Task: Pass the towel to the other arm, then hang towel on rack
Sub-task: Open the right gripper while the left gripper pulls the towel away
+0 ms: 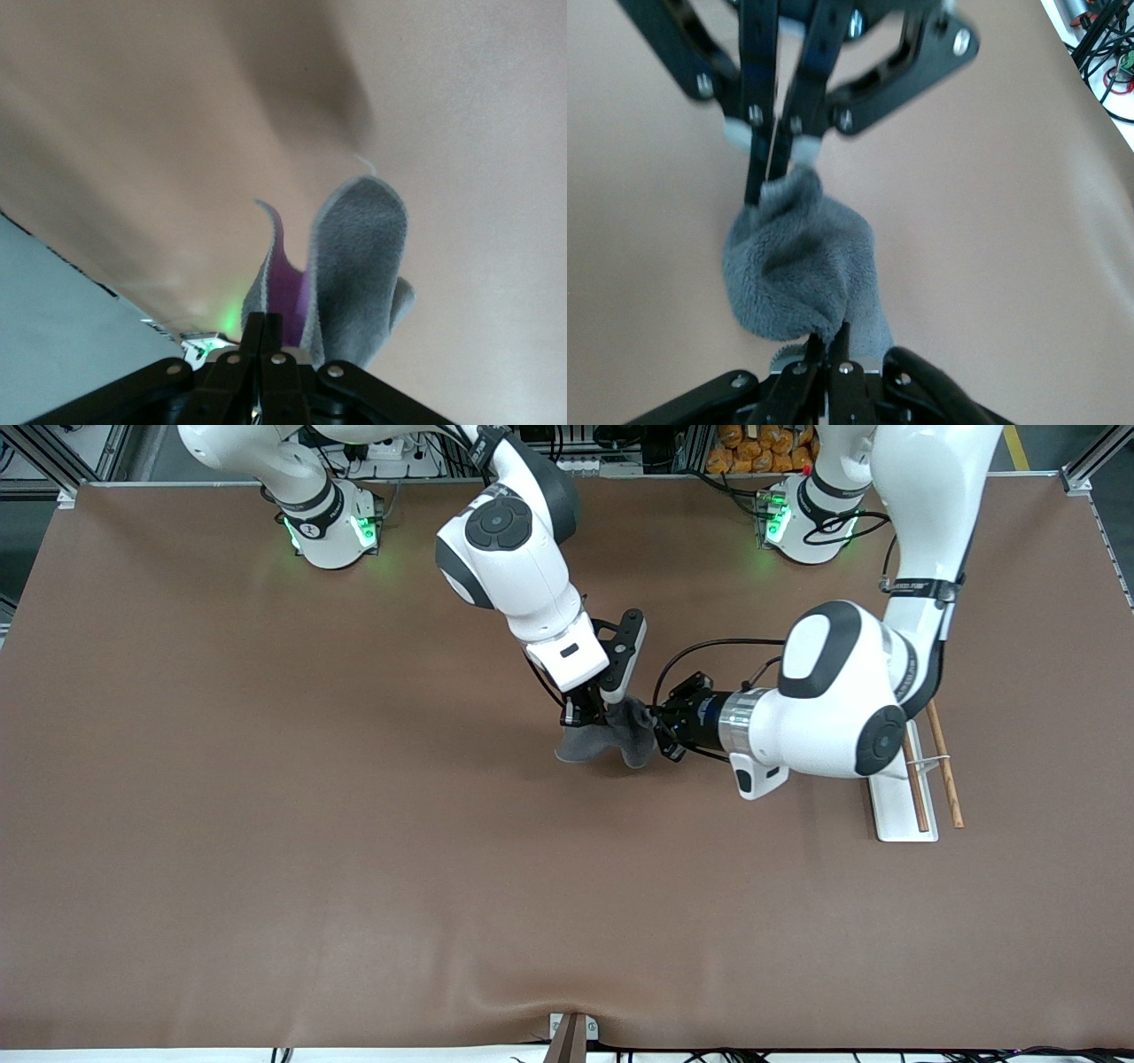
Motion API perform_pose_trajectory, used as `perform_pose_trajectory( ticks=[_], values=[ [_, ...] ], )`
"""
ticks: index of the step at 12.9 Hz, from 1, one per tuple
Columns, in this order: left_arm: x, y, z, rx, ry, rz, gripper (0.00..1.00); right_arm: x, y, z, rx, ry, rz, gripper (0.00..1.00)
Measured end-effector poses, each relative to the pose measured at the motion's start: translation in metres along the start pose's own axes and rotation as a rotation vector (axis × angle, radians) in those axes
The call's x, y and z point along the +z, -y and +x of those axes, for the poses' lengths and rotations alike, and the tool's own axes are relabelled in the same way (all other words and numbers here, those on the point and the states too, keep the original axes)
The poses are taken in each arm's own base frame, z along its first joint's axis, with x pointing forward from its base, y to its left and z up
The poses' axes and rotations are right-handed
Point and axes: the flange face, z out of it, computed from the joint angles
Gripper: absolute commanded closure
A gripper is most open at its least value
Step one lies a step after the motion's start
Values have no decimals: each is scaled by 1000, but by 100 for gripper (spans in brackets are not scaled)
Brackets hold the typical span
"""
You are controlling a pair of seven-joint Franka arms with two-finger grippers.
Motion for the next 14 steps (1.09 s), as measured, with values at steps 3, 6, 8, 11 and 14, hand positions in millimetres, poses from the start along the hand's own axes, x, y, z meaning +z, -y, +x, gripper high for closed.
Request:
perform_pose_trajectory(
  ticks=[3,6,8,11,14],
  values=[
    [-39,8,23,56,17,17,100,0,0,0,0,0,0,68],
    [-56,14,43,120,-8,33,100,-1,4,3,-2,-11,3,0],
    [-66,21,49,166,-71,56,100,0,2,1,2,-4,2,0],
    [-84,33,48,213,-99,64,100,0,0,0,5,-2,1,0],
    [-107,44,57,252,-130,78,100,0,-3,-1,11,0,-3,0]
  ],
)
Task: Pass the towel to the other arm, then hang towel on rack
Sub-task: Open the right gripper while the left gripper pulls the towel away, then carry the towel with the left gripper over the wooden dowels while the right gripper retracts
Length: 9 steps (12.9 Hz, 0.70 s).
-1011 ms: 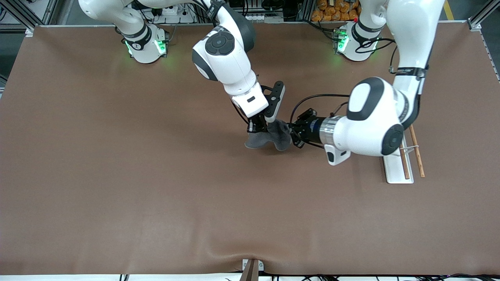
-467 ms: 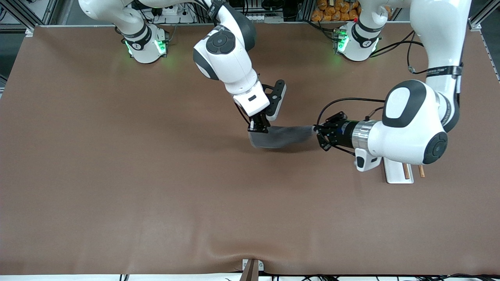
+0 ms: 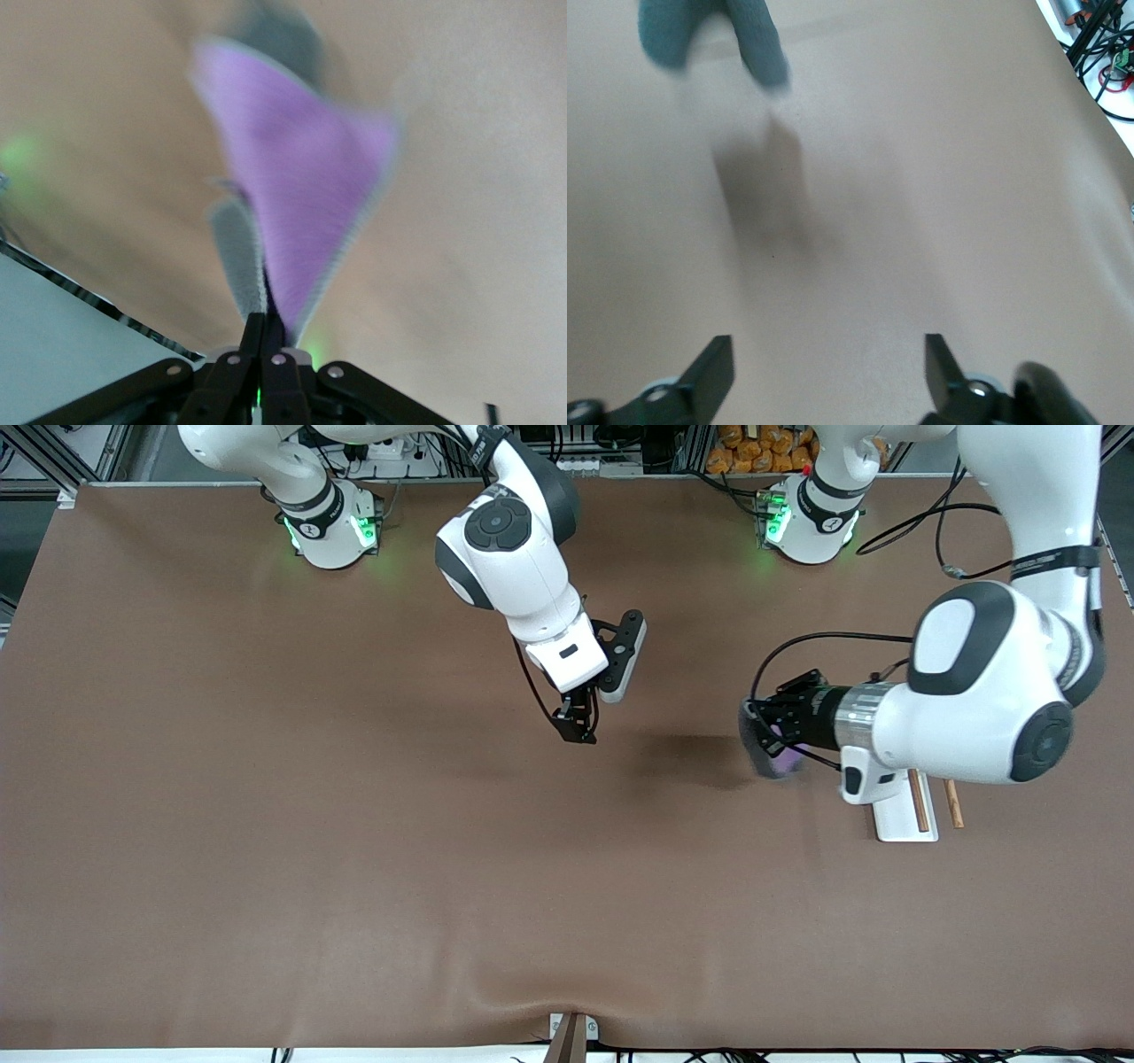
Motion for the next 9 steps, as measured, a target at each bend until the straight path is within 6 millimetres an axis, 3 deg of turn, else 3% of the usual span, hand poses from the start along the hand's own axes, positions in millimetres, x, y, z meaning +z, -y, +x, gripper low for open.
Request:
perform_pose_trajectory(
  ticks=[3,5,7,9],
  values=[
    [-20,15,7,110,-88,36,100,0,-11,-9,19,29,6,0],
    [-40,33,20,201,-137,51,100,-7,-31,-24,52,77,20,0],
    [-56,50,40,267,-159,60,100,-24,-72,-51,119,117,20,0],
    [-63,61,57,332,-187,85,100,-50,-121,-93,210,179,33,0]
  ],
)
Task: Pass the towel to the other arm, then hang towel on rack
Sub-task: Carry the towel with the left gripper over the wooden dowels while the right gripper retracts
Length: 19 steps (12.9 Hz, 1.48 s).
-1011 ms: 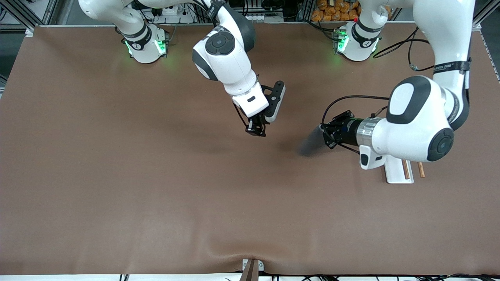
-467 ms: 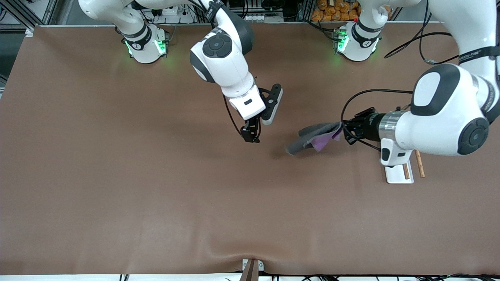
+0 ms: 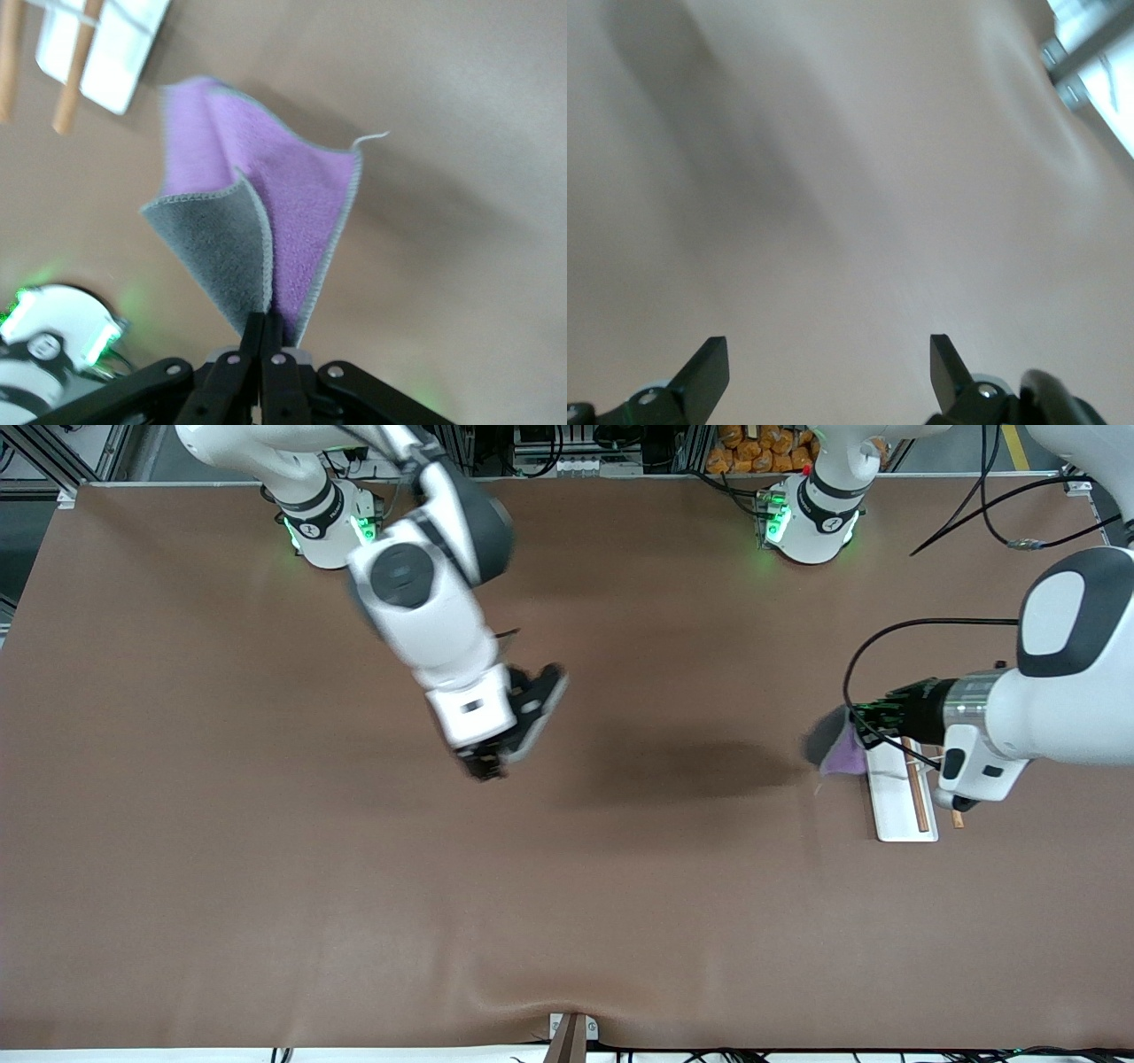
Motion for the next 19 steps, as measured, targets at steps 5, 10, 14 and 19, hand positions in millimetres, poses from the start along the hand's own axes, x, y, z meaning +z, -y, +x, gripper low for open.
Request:
perform_pose_trajectory(
  ticks=[5,10,14,19],
  values=[
    [-9,42,31,144,-21,12,100,-76,-149,-151,320,149,65,0],
    [-4,86,68,220,-15,41,100,-158,-196,-267,754,234,40,0],
    [2,122,96,302,-11,80,100,-213,-171,-289,990,279,-36,0],
    [0,166,124,389,-33,90,100,-249,-173,-323,1069,242,-57,0]
  ],
)
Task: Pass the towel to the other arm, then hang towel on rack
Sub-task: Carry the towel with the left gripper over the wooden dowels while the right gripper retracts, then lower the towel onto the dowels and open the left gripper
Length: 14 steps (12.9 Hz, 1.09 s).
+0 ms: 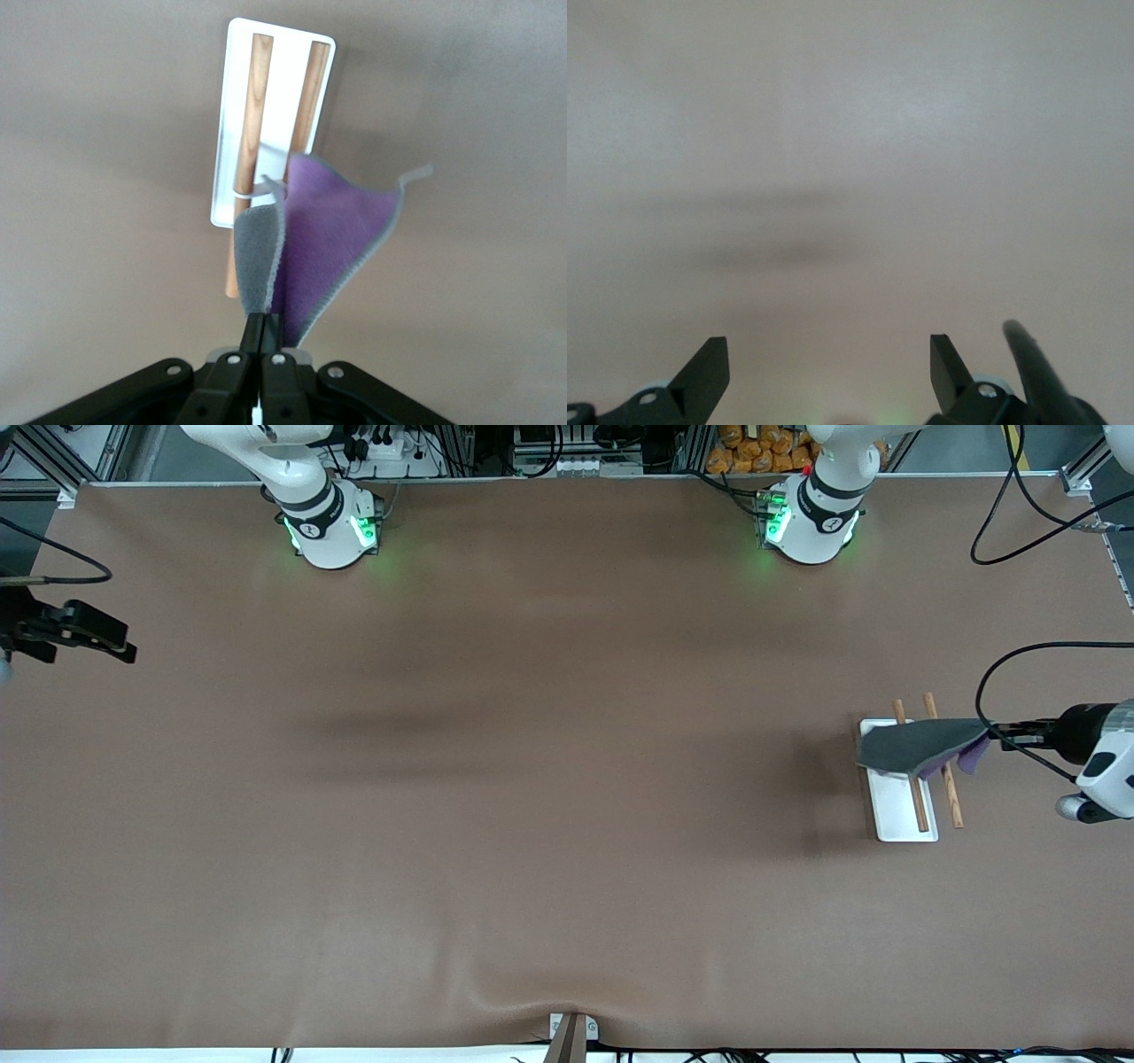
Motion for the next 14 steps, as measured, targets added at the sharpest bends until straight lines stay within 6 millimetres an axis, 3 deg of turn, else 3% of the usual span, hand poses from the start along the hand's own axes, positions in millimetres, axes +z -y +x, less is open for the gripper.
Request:
perform_pose_trajectory(
  ticks=[4,9,12,14],
  values=[
    [3,34,6,69,-24,-7,100,1,-15,0,54,2,39,0],
    [16,73,15,132,-33,-21,100,2,-3,-1,80,13,42,0],
    [19,82,16,136,-30,-27,100,2,-6,-1,87,13,42,0],
    [19,80,17,140,-30,-26,93,2,-9,-1,93,12,42,0]
  ],
)
